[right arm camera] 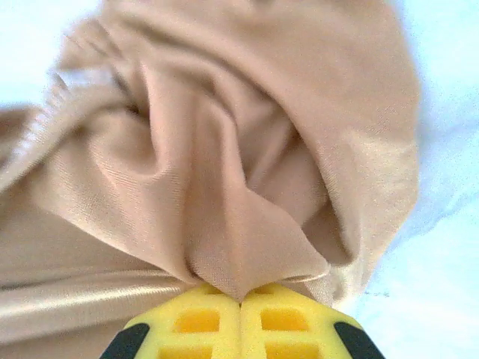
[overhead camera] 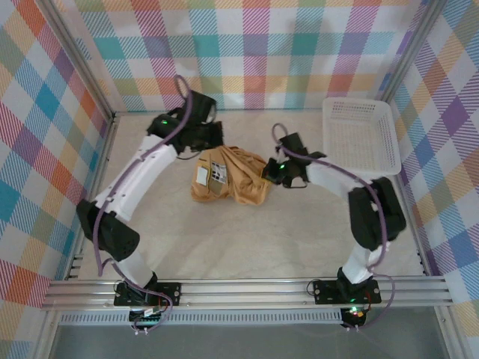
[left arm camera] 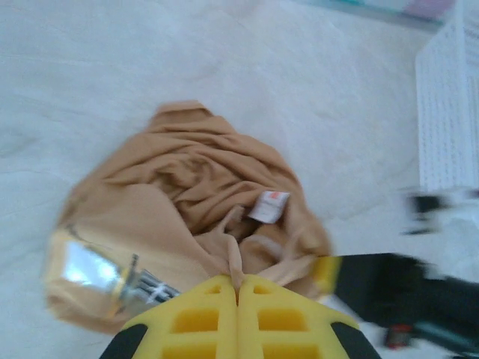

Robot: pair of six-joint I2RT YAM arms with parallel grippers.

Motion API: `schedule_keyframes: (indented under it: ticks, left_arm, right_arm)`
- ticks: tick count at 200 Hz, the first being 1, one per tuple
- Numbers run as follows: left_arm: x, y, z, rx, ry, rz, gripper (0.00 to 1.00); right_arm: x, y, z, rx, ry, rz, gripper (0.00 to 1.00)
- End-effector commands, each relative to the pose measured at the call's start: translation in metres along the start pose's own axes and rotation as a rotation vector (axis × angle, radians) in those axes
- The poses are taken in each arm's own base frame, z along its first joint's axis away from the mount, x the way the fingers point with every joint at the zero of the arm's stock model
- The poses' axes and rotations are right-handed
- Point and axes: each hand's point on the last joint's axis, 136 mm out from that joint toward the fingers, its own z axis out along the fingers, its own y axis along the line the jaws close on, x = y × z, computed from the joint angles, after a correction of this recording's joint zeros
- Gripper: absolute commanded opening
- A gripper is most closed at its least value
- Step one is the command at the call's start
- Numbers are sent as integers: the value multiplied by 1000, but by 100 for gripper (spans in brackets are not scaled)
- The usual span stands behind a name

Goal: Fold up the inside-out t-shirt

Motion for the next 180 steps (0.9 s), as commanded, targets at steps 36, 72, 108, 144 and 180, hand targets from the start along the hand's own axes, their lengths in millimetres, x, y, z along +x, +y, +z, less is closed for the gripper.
schedule_keyframes:
  ticks: [36,72,108,144,180]
  left_arm:
    - [-37,73,-60,11,-196,-183,0]
    - [-42,53,-55,116,-179,-189,0]
    - [-21,37,-28,156,-89,-174,8]
    - [27,46,9,108,25,-173,30]
    - [77,86,34,10,110,-221,54]
  right_arm:
    - [-10,-52,-59,96,-65,89,0]
    - [-24,19,-88,-127,-82,22,0]
    - [-32,6,-93,-3,-98,44,9]
    - [-33,-52,-99,291,-199,50,40]
    - [-20,-7,-76,254,-148,-178,50]
